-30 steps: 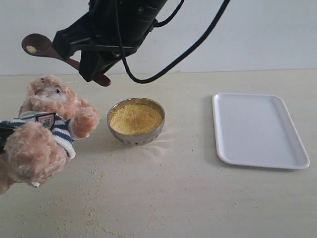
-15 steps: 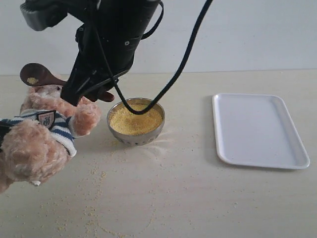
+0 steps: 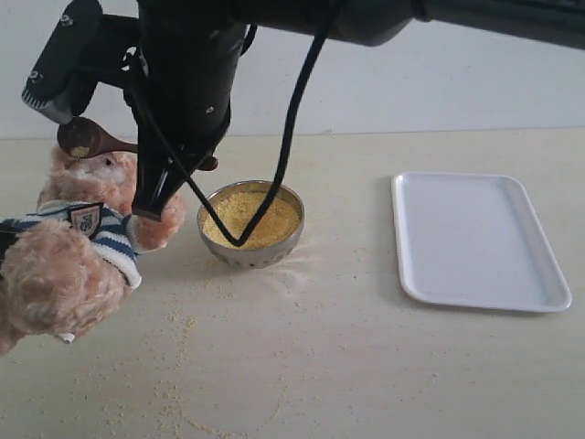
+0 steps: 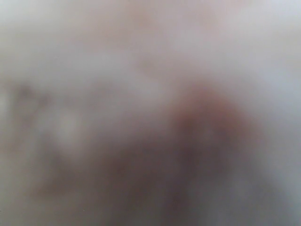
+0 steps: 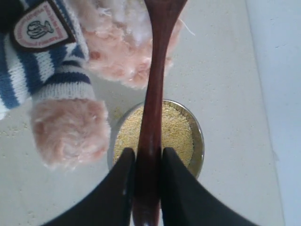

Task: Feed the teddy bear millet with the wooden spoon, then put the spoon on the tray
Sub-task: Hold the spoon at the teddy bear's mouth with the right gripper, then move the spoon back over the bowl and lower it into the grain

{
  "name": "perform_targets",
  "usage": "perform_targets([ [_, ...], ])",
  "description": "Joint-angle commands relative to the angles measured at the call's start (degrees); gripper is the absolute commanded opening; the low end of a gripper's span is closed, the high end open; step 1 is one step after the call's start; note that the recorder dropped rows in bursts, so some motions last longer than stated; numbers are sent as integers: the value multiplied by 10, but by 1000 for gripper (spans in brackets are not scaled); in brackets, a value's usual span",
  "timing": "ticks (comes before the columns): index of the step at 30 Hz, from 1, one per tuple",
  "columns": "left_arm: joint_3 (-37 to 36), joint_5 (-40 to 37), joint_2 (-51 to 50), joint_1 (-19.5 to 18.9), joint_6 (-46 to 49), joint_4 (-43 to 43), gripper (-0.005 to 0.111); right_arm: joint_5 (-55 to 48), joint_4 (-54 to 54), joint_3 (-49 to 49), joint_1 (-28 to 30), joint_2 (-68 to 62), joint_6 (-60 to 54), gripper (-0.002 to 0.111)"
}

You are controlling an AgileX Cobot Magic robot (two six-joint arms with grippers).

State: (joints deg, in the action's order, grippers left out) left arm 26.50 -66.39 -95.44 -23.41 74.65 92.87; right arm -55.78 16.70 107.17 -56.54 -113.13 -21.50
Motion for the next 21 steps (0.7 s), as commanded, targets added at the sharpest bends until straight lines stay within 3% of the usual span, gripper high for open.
perform_targets([
  [1, -2, -24, 1, 2, -3, 8, 5, 1, 65, 2, -18, -1, 3, 0],
  [11, -2, -24, 1, 2, -1, 8, 5, -40, 165, 2, -53, -1, 15, 0],
  [21, -2, -24, 1, 2, -1, 11, 5, -63, 170, 2, -53, -1, 48, 0],
])
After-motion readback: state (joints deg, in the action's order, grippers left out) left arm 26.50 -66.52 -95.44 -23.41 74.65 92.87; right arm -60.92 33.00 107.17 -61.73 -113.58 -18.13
